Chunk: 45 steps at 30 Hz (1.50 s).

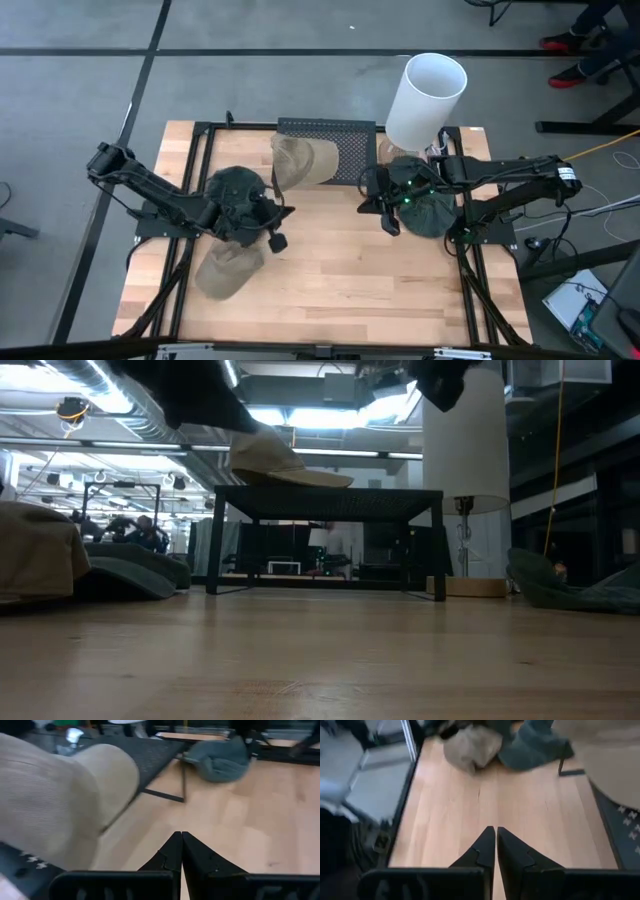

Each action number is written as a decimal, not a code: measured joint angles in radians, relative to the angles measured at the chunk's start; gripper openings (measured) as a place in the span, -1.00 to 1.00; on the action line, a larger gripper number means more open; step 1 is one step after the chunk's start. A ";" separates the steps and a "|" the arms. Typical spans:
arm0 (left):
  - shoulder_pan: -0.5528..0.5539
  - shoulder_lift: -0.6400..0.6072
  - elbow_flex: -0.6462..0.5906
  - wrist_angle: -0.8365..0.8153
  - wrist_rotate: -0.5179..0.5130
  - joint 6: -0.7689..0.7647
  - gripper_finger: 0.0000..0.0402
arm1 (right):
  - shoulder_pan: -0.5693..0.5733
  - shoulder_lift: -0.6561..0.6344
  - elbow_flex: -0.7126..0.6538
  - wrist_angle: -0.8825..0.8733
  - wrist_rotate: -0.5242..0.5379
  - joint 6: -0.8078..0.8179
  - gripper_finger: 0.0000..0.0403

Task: Pick & Place hat
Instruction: Put the right brown cap on the shelf

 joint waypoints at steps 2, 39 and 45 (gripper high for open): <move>0.022 -0.008 0.000 -0.004 0.002 0.002 -0.99 | 0.019 -0.001 0.000 -0.056 0.105 0.016 -0.90; 0.549 -0.130 0.002 -0.225 0.141 -0.018 -0.99 | 0.126 -0.292 -0.713 0.867 0.117 -0.154 -0.90; 0.648 -0.130 0.002 -0.124 0.186 0.105 -0.99 | 0.126 -0.291 -0.713 0.876 0.191 -0.156 -0.90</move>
